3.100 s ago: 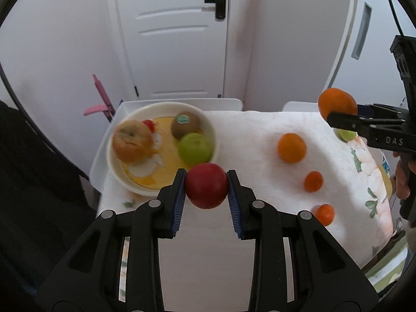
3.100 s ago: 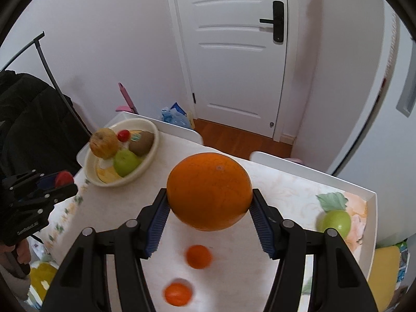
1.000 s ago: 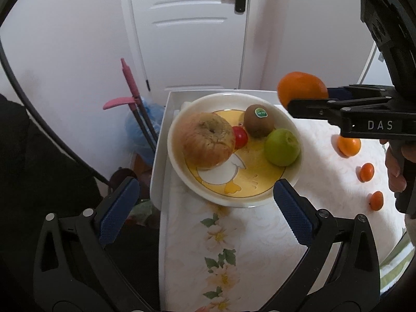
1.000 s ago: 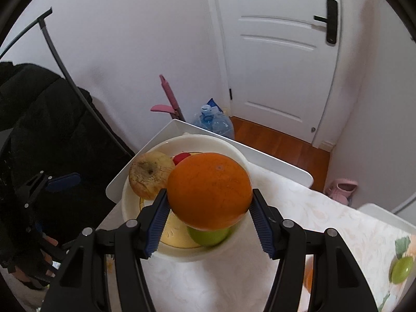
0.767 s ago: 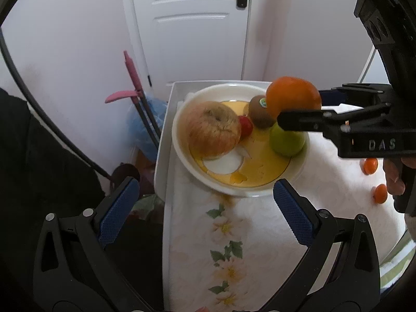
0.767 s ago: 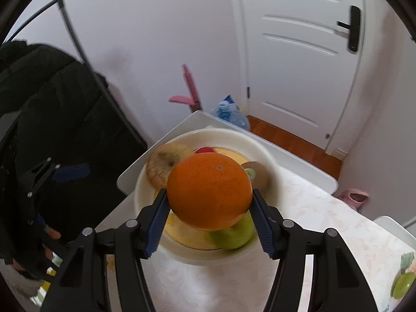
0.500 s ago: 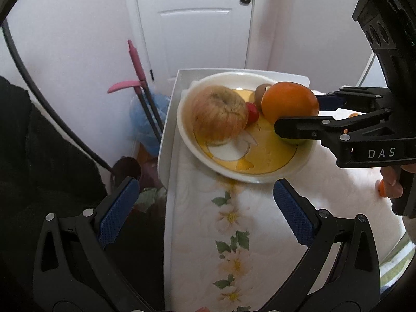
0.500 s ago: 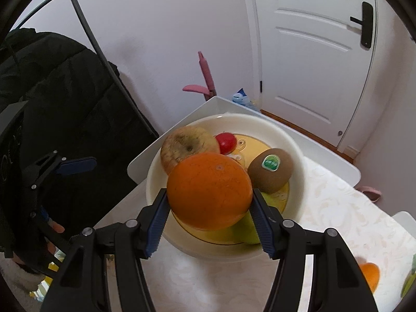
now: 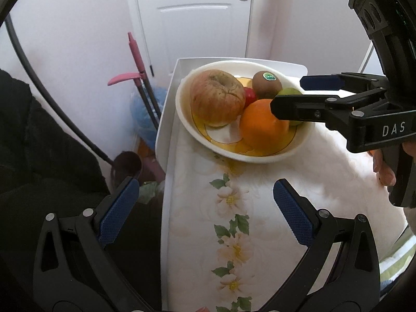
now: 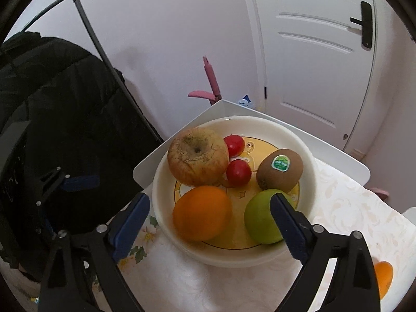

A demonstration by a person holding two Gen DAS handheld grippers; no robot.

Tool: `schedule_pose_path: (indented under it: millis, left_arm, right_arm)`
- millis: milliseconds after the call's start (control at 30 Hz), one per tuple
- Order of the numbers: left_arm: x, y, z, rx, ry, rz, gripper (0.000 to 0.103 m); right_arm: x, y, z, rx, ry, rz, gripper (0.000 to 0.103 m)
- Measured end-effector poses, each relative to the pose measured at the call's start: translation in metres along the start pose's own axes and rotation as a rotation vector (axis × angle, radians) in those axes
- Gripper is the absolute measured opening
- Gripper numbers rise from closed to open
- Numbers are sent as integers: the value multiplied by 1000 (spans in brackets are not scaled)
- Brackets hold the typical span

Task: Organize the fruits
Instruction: 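Lower the large orange into the bowl and open the right tool, then move both tools back toward the remaining oranges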

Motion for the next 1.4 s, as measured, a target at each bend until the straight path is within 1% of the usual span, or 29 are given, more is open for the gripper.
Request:
schedule_pose_path:
  millis: [233,467,700,867,1067,1133,1400]
  left_arm:
    - [-11,-6,4,17,-19,1,103]
    - [-32,-14,16,46,-52,0,103]
    - [-57,-34,29,81,-90,-38,103]
    - [-71,-58,38,116,-113,-90,103]
    - [-83,-90,49,171,-144,-136,103]
    - [-85,-102,51,188,-147,-162,103]
    - [-79,-131,59,270,-140,-230,103]
  right_arm:
    - [-16,3,1,-6,1,-24,93]
    - [-42,1,-1,45,-17,-53,93]
    - [-84,-6,-11,91,-46,-114,93]
    - [-121,-18,-22,131,-70,-180,93]
    - [-166,-36,-40,190,-100,-257,93]
    - [-179,-41,-50,211,-101,-284,93]
    - [-213,-61,-93,300,-95,-391,93]
Point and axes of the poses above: each gripper's, at about its wrist camera, not at the fingertips, and x roughly the way its jaws point, y to its left, z to its top, the point moved 4 cm from there along x, roughly the way its jaws point, and after that the axes turned 3 degrees about y, right-handed, at the moved point
